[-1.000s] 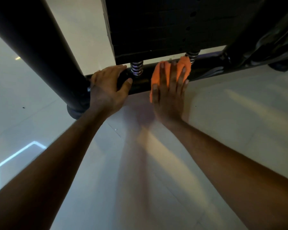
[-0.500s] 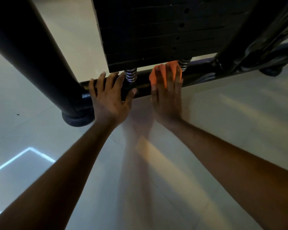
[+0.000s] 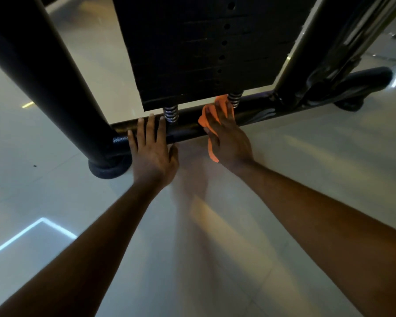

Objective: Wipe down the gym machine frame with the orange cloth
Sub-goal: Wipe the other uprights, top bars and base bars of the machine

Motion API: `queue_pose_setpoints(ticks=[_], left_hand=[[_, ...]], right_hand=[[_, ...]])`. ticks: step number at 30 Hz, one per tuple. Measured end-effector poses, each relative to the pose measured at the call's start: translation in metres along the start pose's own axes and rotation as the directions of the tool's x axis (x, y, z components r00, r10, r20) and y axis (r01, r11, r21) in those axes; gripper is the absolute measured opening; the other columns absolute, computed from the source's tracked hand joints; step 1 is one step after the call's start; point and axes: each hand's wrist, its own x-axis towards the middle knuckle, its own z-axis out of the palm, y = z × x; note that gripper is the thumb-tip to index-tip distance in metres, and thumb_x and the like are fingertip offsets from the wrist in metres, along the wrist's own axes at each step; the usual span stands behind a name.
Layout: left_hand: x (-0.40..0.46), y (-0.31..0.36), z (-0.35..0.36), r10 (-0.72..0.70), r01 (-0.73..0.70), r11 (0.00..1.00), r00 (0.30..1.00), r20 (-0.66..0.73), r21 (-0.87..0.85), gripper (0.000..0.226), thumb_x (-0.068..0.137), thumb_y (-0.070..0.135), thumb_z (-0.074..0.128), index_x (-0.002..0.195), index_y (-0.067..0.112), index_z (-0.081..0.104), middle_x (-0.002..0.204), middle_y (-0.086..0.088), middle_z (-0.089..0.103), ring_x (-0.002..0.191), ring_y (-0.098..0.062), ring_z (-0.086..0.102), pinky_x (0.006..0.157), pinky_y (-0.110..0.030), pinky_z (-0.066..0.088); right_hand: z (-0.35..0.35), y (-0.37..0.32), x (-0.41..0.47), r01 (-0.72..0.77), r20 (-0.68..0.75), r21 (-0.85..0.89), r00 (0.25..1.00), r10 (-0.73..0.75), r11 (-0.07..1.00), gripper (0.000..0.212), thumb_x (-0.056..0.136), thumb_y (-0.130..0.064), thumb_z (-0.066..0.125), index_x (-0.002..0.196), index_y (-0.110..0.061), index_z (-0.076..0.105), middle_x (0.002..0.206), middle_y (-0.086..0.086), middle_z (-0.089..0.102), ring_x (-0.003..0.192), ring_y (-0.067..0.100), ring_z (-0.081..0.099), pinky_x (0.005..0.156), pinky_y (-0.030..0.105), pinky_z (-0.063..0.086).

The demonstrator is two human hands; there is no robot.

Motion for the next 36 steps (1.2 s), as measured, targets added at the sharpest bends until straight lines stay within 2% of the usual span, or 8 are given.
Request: queue_pose_setpoints(ticks=[3, 7, 9, 20, 27, 31, 34, 36], left_hand=[[-0.014, 0.021, -0.01, -0.02, 0.018, 1.0, 0.994, 0.106, 0.015, 0.072, 0.107, 0.046, 0.051, 0.169, 0.017, 0.028, 0.177, -0.02, 0.017, 0.165, -0.04, 0.011, 0.13, -0.063, 0.016], [-0.017, 0.048, -0.023, 0.153, -0.126, 0.982, 0.967, 0.204, -0.141, 0.063, 0.108, 0.044, 0.052, 0.164, 0.021, 0.037, 0.164, -0.015, 0.042, 0.148, -0.036, 0.046, 0.12, -0.057, 0.041], [-0.012, 0.065, -0.026, 0.226, -0.175, 0.96, 0.945, 0.237, -0.219, 0.062, 0.109, 0.046, 0.052, 0.165, 0.024, 0.035, 0.164, -0.009, 0.043, 0.145, -0.031, 0.05, 0.116, -0.055, 0.047], [0.029, 0.134, -0.013, 0.174, -0.105, 0.961, 0.949, 0.262, -0.256, 0.063, 0.11, 0.049, 0.051, 0.166, 0.024, 0.036, 0.168, -0.009, 0.04, 0.155, -0.031, 0.038, 0.127, -0.055, 0.033], [0.058, 0.105, 0.012, 0.188, -0.169, 0.966, 0.978, 0.087, -0.196, 0.051, 0.109, 0.04, 0.05, 0.154, 0.016, 0.048, 0.149, -0.014, 0.057, 0.138, -0.036, 0.054, 0.117, -0.057, 0.042], [0.084, 0.1, 0.038, 0.203, -0.186, 0.97, 0.974, 0.101, -0.155, 0.047, 0.113, 0.037, 0.044, 0.153, 0.014, 0.049, 0.152, -0.014, 0.056, 0.143, -0.033, 0.05, 0.124, -0.056, 0.032], [0.101, 0.105, 0.055, 0.206, -0.192, 0.971, 0.975, 0.085, -0.145, 0.041, 0.113, 0.036, 0.04, 0.149, 0.02, 0.053, 0.15, -0.007, 0.059, 0.144, -0.027, 0.049, 0.126, -0.056, 0.026], [0.108, 0.11, 0.061, 0.183, -0.174, 0.977, 0.981, 0.067, -0.121, 0.042, 0.113, 0.042, 0.035, 0.145, 0.025, 0.055, 0.145, -0.002, 0.061, 0.141, -0.025, 0.051, 0.123, -0.055, 0.028]], right_hand=[[-0.027, 0.008, -0.008, -0.007, 0.143, 0.027, 0.99, 0.003, 1.0, 0.057, 0.113, -0.025, 0.05, 0.169, -0.025, 0.038, 0.179, -0.002, 0.025, 0.166, 0.024, 0.023, 0.128, 0.052, 0.037], [-0.052, 0.031, -0.045, -0.038, 0.19, 0.075, 0.982, 0.023, 0.996, 0.053, 0.115, -0.034, 0.049, 0.167, -0.03, 0.041, 0.178, -0.008, 0.028, 0.163, 0.018, 0.03, 0.126, 0.049, 0.04], [-0.065, 0.041, -0.062, -0.1, 0.159, 0.107, 0.984, 0.082, 0.989, 0.053, 0.115, -0.037, 0.048, 0.167, -0.03, 0.042, 0.178, -0.006, 0.029, 0.163, 0.018, 0.031, 0.127, 0.047, 0.039], [-0.119, 0.064, -0.099, -0.316, 0.151, 0.129, 0.943, 0.296, 0.94, 0.06, 0.118, -0.05, 0.03, 0.173, -0.028, 0.024, 0.182, -0.005, 0.01, 0.169, 0.025, 0.008, 0.131, 0.054, 0.03], [-0.081, 0.07, -0.063, -0.274, 0.077, 0.162, 0.961, 0.264, 0.948, 0.06, 0.118, -0.051, 0.025, 0.174, -0.032, 0.016, 0.183, -0.006, 0.009, 0.169, 0.021, 0.004, 0.131, 0.051, 0.029], [-0.048, 0.068, -0.03, -0.276, -0.025, 0.229, 0.957, 0.289, 0.933, 0.06, 0.119, -0.047, 0.025, 0.175, -0.027, 0.016, 0.183, 0.0, 0.007, 0.169, 0.025, 0.004, 0.132, 0.051, 0.024], [-0.011, 0.077, -0.008, -0.136, -0.093, 0.089, 0.985, 0.145, 0.987, 0.06, 0.12, -0.042, 0.024, 0.174, -0.016, 0.017, 0.181, 0.01, 0.009, 0.169, 0.034, 0.002, 0.136, 0.056, 0.012], [0.008, 0.078, 0.004, -0.176, -0.058, 0.015, 0.983, 0.176, 0.984, 0.063, 0.119, -0.046, 0.021, 0.174, -0.019, 0.011, 0.182, 0.013, 0.004, 0.168, 0.039, -0.008, 0.134, 0.064, 0.008]])
